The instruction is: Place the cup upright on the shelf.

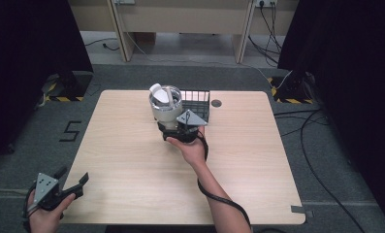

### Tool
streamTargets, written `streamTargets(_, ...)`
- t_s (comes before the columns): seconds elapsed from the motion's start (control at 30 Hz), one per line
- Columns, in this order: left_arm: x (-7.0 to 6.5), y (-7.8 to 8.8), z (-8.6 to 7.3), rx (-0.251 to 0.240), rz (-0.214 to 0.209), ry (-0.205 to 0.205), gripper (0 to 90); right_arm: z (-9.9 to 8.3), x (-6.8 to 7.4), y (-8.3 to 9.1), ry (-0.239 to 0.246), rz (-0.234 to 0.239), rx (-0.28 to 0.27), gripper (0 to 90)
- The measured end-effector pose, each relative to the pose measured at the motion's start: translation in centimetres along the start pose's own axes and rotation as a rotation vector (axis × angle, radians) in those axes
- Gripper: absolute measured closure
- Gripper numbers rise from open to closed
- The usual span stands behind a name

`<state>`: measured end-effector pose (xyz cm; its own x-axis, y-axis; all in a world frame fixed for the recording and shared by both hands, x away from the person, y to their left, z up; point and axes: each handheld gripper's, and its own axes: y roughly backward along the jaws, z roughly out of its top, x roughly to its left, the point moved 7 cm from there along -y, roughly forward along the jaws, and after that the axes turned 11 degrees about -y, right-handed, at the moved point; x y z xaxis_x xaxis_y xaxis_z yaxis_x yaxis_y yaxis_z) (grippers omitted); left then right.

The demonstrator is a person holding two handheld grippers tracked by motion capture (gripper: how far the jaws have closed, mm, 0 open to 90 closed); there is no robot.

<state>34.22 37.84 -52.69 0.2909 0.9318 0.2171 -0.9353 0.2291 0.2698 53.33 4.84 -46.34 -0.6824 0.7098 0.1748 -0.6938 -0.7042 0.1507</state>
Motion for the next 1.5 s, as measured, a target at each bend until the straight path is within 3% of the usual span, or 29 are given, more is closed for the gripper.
streamTargets(1.5, 0.0, 0.0, 0.0, -0.003, 0.002, 0.003, 17.3, 3.7, -3.5, 0.8, -0.013, -0.082, -0.042, 10.0)
